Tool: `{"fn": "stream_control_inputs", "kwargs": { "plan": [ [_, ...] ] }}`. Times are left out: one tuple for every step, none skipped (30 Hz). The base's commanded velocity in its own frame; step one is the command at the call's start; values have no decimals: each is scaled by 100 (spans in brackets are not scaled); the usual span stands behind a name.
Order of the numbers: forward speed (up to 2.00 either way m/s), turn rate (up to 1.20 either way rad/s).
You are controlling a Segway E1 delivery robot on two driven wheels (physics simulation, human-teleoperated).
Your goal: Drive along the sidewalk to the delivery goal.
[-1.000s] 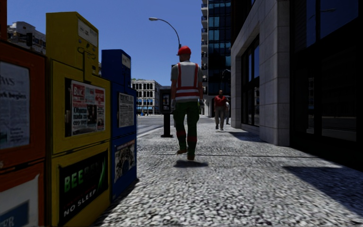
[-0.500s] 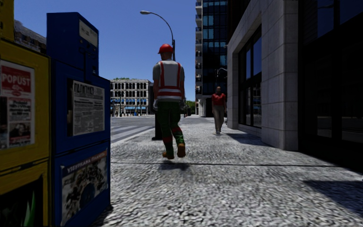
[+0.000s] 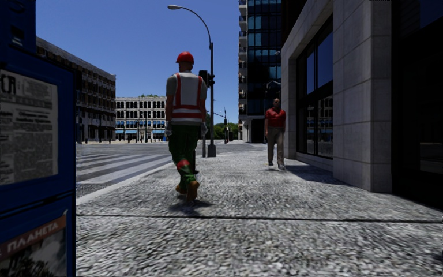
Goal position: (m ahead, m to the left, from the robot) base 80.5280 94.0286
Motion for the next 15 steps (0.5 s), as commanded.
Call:
{"fn": "stream_control_inputs", "kwargs": {
  "plan": [
    [127,0],
    [127,0],
    [127,0],
    [127,0],
    [127,0],
    [127,0],
    [127,0],
    [127,0],
    [127,0],
    [127,0],
    [127,0],
    [127,-2],
    [127,-3],
    [127,-3],
    [127,0]
  ]
}}
